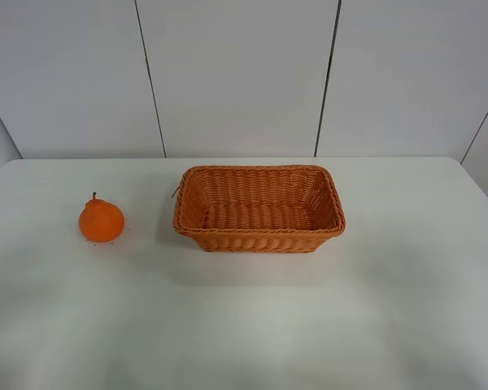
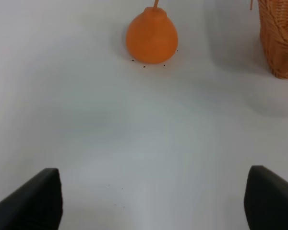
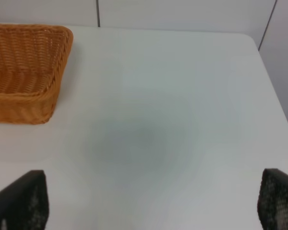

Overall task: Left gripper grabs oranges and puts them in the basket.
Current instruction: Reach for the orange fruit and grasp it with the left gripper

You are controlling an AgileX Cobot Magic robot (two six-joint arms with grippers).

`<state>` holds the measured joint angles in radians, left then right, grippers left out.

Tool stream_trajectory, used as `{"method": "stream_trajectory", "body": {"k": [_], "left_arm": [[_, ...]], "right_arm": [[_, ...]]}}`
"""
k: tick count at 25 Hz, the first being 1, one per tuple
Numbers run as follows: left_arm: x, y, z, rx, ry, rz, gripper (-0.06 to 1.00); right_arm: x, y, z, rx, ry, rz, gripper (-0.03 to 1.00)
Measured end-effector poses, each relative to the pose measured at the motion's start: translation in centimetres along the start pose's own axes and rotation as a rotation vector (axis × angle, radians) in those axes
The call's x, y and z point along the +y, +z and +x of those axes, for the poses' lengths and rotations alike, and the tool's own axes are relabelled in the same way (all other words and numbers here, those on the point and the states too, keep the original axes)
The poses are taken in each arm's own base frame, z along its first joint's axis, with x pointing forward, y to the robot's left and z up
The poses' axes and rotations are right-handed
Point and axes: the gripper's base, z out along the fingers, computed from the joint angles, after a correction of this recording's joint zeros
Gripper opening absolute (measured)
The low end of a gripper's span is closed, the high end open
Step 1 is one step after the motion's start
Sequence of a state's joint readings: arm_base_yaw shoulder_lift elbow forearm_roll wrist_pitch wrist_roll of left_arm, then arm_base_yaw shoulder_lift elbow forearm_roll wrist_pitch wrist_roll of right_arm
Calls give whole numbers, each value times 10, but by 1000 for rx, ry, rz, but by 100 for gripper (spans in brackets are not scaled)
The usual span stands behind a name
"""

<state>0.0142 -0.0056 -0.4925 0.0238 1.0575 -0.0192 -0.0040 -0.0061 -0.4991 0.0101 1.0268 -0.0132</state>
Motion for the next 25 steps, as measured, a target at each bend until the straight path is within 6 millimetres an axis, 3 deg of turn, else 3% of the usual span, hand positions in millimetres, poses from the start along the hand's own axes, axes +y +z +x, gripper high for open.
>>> {"method": "stream_trajectory", "body": {"k": [15,20,25], "left_arm": [[0,-5,-6,-29,2,3,87],[-2,-12,-56,-5,-6,22,87],[-4,22,-126,160,-4,20,87]], "right_arm": [[0,0,0,0,0,0,69],[0,0,0,0,0,0,69],[0,0,0,0,0,0,69]]}}
